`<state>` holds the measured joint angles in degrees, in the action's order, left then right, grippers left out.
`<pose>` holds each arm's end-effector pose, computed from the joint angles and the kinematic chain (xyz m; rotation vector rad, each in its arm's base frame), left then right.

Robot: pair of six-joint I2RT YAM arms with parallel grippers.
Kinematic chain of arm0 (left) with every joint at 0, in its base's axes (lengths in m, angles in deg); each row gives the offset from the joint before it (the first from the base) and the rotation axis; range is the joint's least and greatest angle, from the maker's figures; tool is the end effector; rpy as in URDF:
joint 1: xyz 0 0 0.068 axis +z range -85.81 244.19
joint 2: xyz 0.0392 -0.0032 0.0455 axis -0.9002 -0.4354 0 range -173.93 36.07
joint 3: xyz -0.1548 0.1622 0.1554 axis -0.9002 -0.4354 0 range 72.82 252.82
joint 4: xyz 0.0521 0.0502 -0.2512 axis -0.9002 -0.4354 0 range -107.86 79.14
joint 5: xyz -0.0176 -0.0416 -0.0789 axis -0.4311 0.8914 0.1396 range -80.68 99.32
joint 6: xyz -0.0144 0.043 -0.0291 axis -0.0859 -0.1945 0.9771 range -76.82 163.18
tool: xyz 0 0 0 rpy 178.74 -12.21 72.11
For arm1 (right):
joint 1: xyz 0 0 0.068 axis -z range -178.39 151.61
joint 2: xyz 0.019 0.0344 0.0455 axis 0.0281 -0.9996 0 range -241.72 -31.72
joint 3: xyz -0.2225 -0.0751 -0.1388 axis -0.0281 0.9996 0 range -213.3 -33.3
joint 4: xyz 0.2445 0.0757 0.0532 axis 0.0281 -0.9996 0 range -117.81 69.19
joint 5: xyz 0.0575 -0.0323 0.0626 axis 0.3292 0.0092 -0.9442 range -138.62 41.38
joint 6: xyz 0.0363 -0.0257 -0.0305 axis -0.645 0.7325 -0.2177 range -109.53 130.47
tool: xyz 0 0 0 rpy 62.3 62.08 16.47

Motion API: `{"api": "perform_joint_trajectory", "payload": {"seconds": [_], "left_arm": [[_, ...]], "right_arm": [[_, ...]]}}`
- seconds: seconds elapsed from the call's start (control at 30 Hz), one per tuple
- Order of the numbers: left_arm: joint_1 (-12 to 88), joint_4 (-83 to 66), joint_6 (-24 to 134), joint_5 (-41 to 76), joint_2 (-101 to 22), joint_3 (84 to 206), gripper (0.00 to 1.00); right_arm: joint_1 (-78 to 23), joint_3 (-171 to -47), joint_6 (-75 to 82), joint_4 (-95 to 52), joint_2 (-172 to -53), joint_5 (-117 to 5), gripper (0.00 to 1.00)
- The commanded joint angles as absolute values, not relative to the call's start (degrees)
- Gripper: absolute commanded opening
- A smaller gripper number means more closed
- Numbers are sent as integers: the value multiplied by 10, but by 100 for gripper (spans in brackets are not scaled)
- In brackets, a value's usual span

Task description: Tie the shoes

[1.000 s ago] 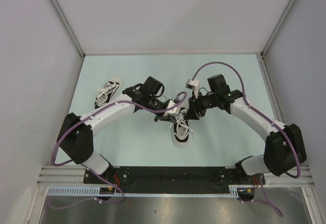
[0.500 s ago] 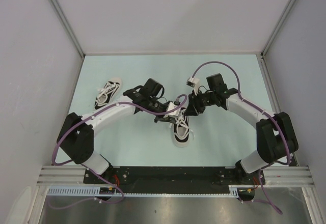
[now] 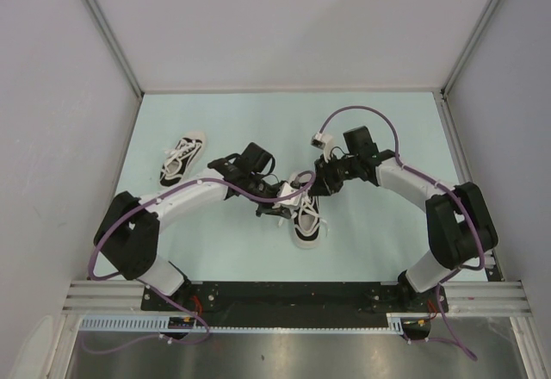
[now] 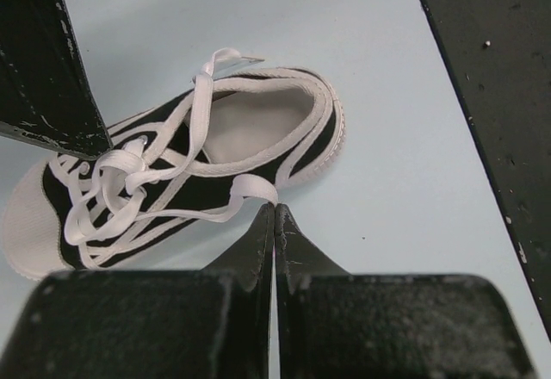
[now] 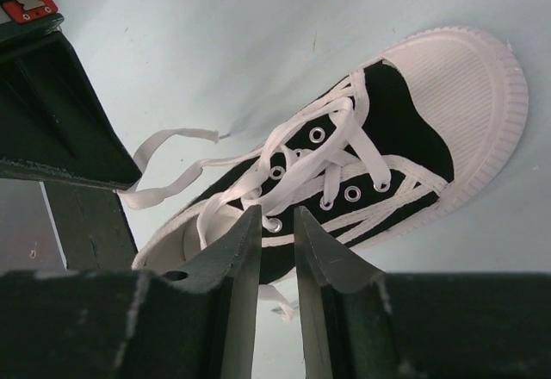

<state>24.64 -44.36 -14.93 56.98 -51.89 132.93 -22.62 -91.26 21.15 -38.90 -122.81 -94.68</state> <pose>0.2162 -0.2127 0.2301 1.9588 1.3581 -0.9348 0.2856 0.1566 0.2168 -1.0410 2.1379 1.0901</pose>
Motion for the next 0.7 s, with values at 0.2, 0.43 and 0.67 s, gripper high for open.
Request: {"api": "perform_joint_trajectory", "payload": {"seconds": [0.2, 0.43, 0.67], "left_arm": [[249, -430, -174, 580, -501, 1332, 0], [249, -428, -178, 577, -503, 1328, 0], [253, -427, -172, 580, -517, 1340, 0]], "right_arm": [[-243, -918, 186, -345, -1245, -968, 24], [-253, -924, 171, -330, -1237, -984, 23], [-231, -937, 175, -351, -1244, -976, 30]]}}
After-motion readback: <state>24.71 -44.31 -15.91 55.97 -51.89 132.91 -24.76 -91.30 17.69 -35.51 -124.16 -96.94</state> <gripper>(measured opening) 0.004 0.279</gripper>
